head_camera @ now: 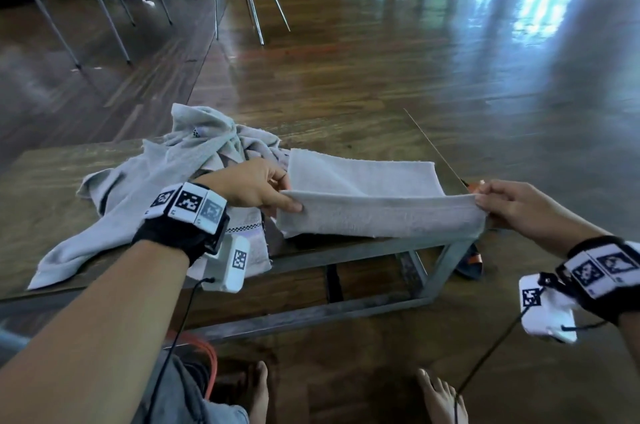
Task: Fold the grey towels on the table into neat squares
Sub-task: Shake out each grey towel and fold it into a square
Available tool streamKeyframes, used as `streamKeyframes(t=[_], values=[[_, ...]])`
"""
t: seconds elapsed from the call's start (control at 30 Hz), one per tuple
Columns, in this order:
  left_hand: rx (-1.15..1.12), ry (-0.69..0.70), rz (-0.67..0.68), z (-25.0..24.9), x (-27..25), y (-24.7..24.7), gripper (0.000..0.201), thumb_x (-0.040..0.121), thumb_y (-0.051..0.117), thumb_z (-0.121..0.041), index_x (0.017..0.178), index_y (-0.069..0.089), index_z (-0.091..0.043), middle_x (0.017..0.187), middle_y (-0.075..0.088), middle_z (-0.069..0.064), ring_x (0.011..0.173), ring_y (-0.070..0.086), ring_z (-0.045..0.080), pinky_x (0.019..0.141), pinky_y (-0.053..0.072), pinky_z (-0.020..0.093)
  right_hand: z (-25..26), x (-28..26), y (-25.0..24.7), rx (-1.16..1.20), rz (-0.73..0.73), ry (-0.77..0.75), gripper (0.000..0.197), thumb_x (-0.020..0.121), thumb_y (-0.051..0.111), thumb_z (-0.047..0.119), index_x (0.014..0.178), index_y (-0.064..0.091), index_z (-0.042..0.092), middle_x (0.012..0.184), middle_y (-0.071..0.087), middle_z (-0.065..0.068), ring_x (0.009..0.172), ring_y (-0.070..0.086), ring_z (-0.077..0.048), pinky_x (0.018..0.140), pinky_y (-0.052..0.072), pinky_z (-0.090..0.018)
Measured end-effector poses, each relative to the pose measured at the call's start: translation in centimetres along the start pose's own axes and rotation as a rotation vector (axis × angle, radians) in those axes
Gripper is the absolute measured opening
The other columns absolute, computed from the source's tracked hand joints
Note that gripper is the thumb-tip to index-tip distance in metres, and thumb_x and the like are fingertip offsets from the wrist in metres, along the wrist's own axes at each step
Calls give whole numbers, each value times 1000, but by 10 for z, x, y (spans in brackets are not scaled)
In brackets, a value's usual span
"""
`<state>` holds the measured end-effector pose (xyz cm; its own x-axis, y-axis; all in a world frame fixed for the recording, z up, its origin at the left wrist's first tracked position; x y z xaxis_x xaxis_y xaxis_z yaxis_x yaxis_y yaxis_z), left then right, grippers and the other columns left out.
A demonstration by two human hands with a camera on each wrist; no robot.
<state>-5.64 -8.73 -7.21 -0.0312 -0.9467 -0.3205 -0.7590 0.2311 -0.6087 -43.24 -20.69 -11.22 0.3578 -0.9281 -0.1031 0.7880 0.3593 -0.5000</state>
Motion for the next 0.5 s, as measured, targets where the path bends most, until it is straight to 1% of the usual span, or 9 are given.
streamKeyframes(t=[0.07, 0.17, 0.2, 0.23, 0.33, 0.37, 0.43, 0.47, 0.5], values=[[6, -13, -44, 5, 10, 0, 32, 76, 83, -25, 86, 66, 0, 67, 67, 5, 62, 66, 16, 64, 58, 29, -2, 8, 0, -50, -28, 10, 14, 99, 60, 13, 88, 69, 11, 86, 70, -7, 73, 65, -18, 71, 55, -35], [18, 5, -260, 14, 29, -7, 39, 83, 78, -33, 85, 65, 4, 65, 64, 7, 56, 61, 17, 60, 54, 30, -3, 27, 2, -75, -106, 12, 9, 97, 64, 22, 94, 71, 17, 81, 74, 2, 67, 70, -7, 64, 53, -27], [29, 13, -353, 16, 35, -11, 38, 84, 77, -34, 81, 65, 2, 65, 61, 8, 55, 58, 17, 59, 51, 31, -3, 36, 3, -88, -147, 6, 9, 96, 65, 25, 92, 70, 19, 80, 74, 4, 68, 70, -7, 63, 52, -26], [48, 16, -449, 18, 41, -14, 37, 85, 76, -34, 76, 63, -1, 63, 59, 7, 53, 54, 15, 56, 46, 28, -2, 46, 5, -114, -195, -4, 10, 96, 65, 27, 89, 69, 21, 81, 73, 5, 72, 70, -10, 64, 52, -27], [71, 12, -688, 20, 59, -22, 35, 86, 74, -33, 64, 58, -12, 54, 55, -9, 48, 49, 1, 49, 36, 14, 3, 76, 9, -215, -318, -38, 10, 95, 65, 29, 87, 67, 23, 87, 72, 2, 84, 67, -19, 77, 52, -33], [65, 24, -732, 17, 66, -24, 31, 86, 74, -33, 65, 60, -15, 56, 59, -11, 53, 53, -1, 52, 37, 14, 5, 85, 9, -239, -351, -44, 9, 95, 65, 29, 88, 68, 23, 88, 71, 2, 87, 66, -20, 81, 51, -33], [62, 31, -766, 15, 82, -27, 21, 87, 72, -33, 79, 68, -14, 73, 68, -4, 71, 61, 10, 66, 44, 24, 6, 99, 14, -307, -359, -42, 6, 94, 65, 30, 89, 67, 27, 88, 69, 4, 89, 65, -20, 83, 47, -32], [53, 18, -758, 16, 90, -26, 22, 87, 71, -33, 86, 70, -11, 79, 69, 0, 75, 61, 15, 69, 46, 28, 4, 107, 19, -343, -332, -30, 7, 93, 64, 31, 88, 67, 28, 90, 69, 5, 90, 64, -20, 85, 49, -33], [42, 2, -738, 19, 99, -24, 23, 88, 71, -33, 88, 70, -10, 79, 67, 1, 75, 60, 17, 68, 45, 28, 2, 113, 25, -377, -290, -14, 7, 93, 64, 32, 88, 67, 29, 93, 70, 5, 90, 64, -20, 87, 51, -36]])
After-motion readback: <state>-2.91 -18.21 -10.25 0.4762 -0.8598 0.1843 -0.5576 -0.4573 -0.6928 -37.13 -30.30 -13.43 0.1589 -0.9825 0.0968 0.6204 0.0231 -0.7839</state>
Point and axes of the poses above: each hand's wrist, its own x-axis towards the middle knuckle, its own y-axis out of the palm, z = x × y, the point moved 6 cm from there along x, towards the middle knuckle
